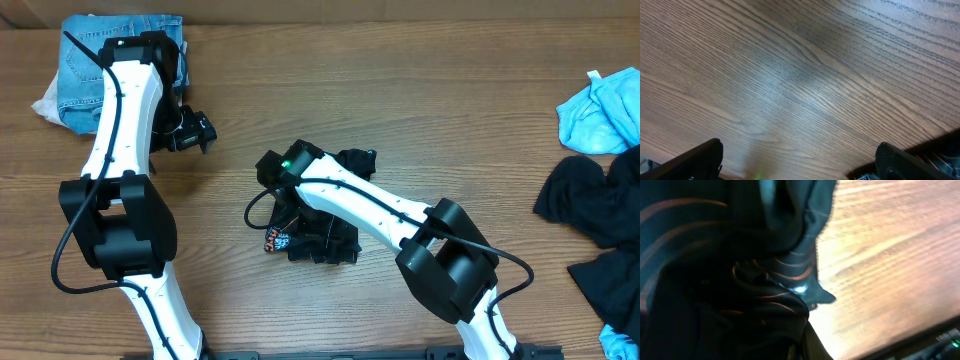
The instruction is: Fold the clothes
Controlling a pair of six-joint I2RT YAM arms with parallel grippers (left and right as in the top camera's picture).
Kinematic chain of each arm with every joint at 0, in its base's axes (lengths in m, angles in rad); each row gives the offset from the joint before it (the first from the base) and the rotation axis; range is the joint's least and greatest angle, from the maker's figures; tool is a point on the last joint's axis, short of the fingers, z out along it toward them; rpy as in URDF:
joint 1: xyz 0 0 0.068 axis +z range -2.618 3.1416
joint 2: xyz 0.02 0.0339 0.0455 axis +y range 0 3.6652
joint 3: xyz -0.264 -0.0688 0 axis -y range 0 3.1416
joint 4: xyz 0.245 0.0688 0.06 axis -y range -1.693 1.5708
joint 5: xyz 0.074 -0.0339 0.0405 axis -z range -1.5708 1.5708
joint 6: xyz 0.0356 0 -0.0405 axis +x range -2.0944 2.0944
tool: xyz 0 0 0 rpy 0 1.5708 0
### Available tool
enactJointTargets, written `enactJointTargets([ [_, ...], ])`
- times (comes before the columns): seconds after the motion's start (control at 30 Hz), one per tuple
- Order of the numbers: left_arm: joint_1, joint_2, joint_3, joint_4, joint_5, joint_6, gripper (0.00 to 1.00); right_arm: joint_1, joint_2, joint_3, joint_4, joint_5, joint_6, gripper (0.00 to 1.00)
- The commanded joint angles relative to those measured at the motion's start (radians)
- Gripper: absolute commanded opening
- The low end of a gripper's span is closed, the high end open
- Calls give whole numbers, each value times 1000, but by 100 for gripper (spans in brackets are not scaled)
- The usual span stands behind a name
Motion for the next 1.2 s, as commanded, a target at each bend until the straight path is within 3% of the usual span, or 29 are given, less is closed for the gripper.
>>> enactJointTargets([
  [0.0, -2, -8, -2, -3, -12, 23, 100, -4, 4, -5, -34, 16, 13, 4],
  [0.17, -2, -8, -2, -3, -12, 23, 100, -4, 4, -6, -138, -31, 12, 7],
  [0.27, -2, -8, -2, -3, -12, 23, 100, -4, 4, -8, -151, -20, -15, 34],
  [0.33, -2, -8, -2, -6, -12, 23, 100, -4, 4, -11, -151, -21, -27, 39],
  [0.37, -2, -8, -2, -7, -12, 23, 100, -5, 4, -11, -151, -21, -27, 48],
  [0.4, -2, -8, -2, -6, -12, 24, 100, -7, 4, -11, -151, -21, -33, 74],
  [0.43, -2, -8, -2, -6, -12, 27, 100, -9, 3, -11, -151, -20, -50, 86],
  [0.67, -2, -8, -2, -3, -9, 26, 100, -61, -3, 31, -138, 7, -71, 86],
  [0.83, -2, -8, -2, 4, -9, 26, 100, -87, -21, 69, -58, -27, -226, 87],
  [1.03, -2, -8, -2, 6, -9, 26, 100, -99, -21, 106, -147, 25, -121, 86],
  [1.17, -2, -8, -2, 8, -9, 26, 100, -100, -22, 106, -151, 13, -124, 85],
])
